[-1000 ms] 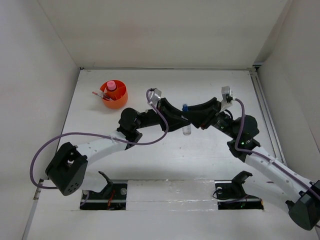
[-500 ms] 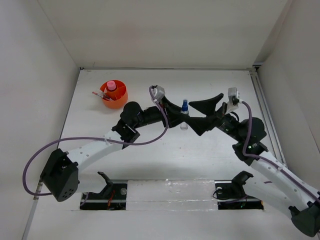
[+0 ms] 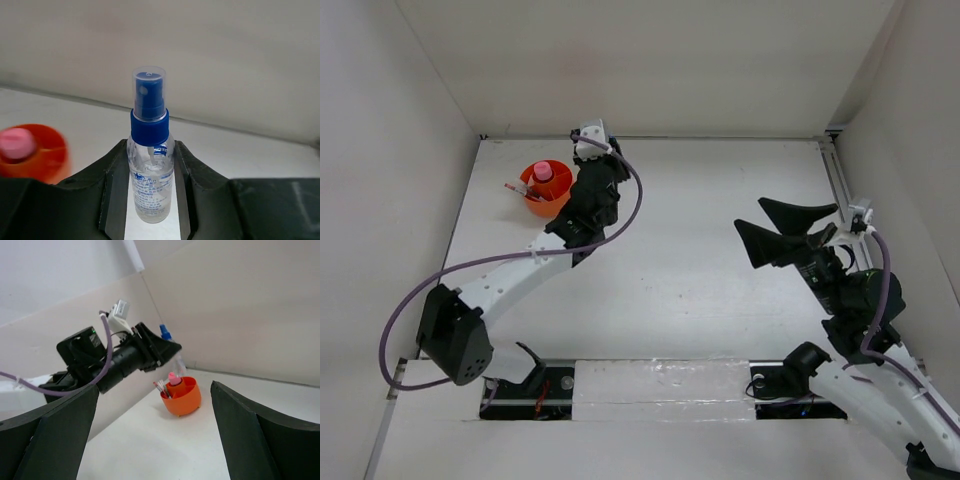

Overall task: Sort the stationery into containers
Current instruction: Place the stationery in the storage box.

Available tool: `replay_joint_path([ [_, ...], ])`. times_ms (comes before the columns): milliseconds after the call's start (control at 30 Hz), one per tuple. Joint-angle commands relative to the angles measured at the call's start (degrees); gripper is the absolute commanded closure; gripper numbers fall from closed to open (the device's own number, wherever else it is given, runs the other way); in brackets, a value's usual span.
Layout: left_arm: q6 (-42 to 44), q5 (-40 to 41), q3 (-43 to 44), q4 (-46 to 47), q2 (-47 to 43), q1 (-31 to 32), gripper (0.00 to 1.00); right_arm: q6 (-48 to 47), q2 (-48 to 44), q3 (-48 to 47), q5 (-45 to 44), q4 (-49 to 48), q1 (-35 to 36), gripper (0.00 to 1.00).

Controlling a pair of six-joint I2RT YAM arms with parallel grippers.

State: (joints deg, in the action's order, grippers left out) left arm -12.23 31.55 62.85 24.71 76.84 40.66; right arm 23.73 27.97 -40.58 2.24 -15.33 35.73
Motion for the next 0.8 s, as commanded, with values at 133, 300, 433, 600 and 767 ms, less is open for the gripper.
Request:
replay_joint_path([
  [133, 16.98, 24.27, 2.54, 15.63, 9.55, -11.19, 1.0, -0.7, -3.18, 2.6, 0.21, 3.47, 0.49, 0.0],
  [300, 23.46, 17.78, 0.08, 25.73, 12.8, -14.03, 1.0, -0.17, -4.94, 3.75, 1.54, 4.7, 0.49, 0.0],
  [433, 26.37, 13.2, 1.31, 26.96, 16.67, -16.05, 1.0, -0.17, -4.94, 3.75, 2.06, 5.75, 0.49, 0.0],
  [600, 27.08, 9.76, 1.49, 26.62, 19.04, -16.58, 1.0, -0.17, -4.94, 4.28, 2.07, 5.75, 0.49, 0.0],
  [767, 27.61, 8.53, 1.49, 27.15, 21.51, -17.19, 1.0, -0.17, -4.41, 4.28, 2.59, 5.75, 0.49, 0.0],
])
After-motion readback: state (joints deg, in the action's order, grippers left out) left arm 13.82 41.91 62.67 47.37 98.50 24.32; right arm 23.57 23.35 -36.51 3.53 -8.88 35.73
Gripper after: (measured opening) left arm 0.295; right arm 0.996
